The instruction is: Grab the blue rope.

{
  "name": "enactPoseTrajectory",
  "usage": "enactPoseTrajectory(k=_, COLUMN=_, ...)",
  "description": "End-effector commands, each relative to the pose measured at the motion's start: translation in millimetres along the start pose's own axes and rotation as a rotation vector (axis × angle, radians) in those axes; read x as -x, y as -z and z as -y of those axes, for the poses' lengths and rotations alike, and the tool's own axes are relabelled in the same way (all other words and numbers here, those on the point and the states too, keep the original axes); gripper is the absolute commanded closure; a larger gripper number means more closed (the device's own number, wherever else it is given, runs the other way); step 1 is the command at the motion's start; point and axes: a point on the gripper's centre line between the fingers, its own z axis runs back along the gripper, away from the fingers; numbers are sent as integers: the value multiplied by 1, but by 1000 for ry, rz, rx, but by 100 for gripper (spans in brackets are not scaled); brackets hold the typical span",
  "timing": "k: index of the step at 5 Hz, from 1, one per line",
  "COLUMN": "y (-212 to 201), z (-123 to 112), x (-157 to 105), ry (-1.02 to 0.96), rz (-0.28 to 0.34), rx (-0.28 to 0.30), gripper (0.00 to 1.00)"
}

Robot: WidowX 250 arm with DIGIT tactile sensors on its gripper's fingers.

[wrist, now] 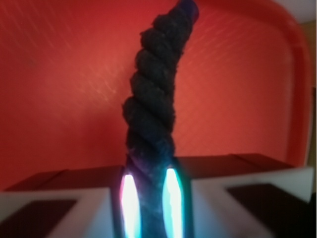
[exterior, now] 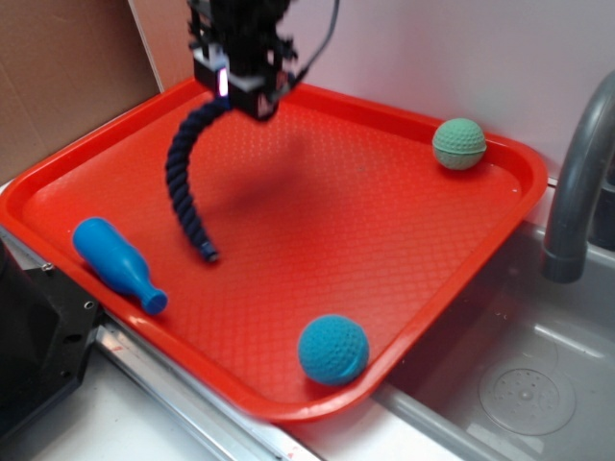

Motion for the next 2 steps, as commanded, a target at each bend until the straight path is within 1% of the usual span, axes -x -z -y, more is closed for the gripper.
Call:
enactPoseTrajectory(k=1, y=-106, z=-17, x=27, ry=-55, rz=258, rx=94, gripper=100)
enactPoseTrajectory(k=2, y=-116, z=-19, x=36, ry=-41, rz=264, rx=106, gripper=100)
